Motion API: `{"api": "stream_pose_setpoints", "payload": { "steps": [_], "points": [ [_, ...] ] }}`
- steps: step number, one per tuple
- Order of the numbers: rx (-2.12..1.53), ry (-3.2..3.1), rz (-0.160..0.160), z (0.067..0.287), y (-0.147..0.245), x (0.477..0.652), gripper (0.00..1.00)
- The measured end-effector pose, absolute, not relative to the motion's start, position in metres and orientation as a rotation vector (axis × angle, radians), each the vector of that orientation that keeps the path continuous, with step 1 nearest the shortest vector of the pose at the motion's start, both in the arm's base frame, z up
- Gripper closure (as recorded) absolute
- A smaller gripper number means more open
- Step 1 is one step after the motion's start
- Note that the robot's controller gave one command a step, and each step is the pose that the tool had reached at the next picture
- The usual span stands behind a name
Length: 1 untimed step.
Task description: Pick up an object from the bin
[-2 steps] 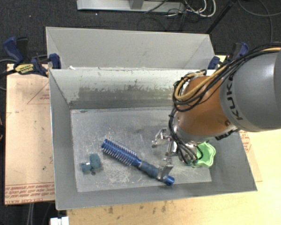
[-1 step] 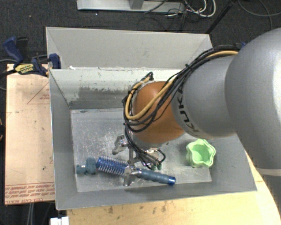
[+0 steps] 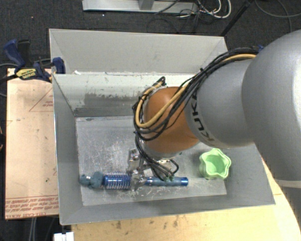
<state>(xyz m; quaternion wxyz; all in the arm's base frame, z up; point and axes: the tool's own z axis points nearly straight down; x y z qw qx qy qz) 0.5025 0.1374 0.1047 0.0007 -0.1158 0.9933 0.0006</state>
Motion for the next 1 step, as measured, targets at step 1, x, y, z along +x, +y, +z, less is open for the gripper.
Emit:
{"api": "stream_pose_setpoints", "payload": {
  "steps": [1],
  "points": [
    [-0.354, 3.112, 0.004, 0.2323, 0.1568, 0.4997, 1.0]
  ]
}}
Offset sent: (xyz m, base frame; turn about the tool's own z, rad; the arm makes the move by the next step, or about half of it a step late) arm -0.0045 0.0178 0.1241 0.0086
